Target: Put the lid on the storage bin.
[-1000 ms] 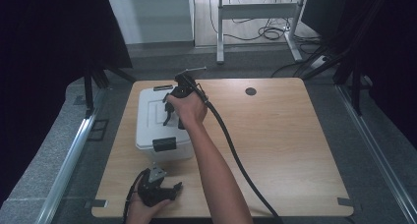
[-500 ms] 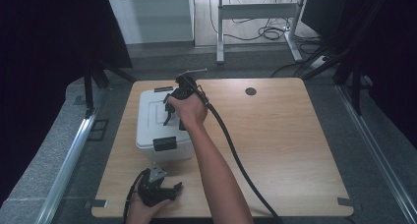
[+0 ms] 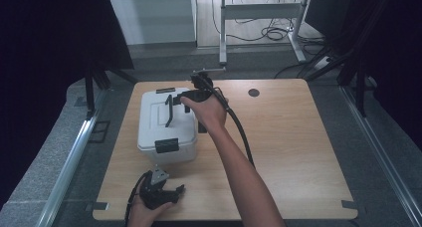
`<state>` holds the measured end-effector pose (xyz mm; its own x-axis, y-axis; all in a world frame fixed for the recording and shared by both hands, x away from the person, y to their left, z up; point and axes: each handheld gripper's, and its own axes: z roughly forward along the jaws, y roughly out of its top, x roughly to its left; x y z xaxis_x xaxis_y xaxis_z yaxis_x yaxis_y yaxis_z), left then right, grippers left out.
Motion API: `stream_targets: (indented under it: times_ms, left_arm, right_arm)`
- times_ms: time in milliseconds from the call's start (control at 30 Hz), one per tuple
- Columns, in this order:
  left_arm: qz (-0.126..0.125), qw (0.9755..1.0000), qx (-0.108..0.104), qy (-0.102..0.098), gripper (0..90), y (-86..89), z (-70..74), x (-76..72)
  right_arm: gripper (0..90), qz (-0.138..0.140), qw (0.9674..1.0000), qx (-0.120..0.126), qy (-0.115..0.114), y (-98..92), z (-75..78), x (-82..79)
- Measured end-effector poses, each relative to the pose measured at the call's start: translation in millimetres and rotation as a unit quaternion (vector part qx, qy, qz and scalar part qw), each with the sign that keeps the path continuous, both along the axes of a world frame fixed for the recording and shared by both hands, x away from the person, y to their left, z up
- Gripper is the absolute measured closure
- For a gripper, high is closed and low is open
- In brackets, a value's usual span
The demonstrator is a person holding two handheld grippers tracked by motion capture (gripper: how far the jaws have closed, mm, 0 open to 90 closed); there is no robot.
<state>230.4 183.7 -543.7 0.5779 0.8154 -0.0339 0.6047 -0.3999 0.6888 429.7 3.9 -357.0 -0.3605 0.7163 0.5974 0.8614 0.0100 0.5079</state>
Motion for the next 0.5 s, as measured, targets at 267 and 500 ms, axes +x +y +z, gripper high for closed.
stream_targets:
  times_ms: [267, 500]
  left_arm:
    - [0.000, 1.0000, 0.001, 0.000, 15.3, 0.1, 0.1, 0.0]
    - [-0.001, 1.0000, 0.001, 0.001, 15.3, 0.3, 0.2, 0.0]
  right_arm:
    - [45.8, 0.008, 0.9993, 0.013, -0.033, -40.8, -5.3, -17.1]
    - [45.6, 0.004, 0.9988, 0.030, -0.038, -79.0, -21.9, -34.9]
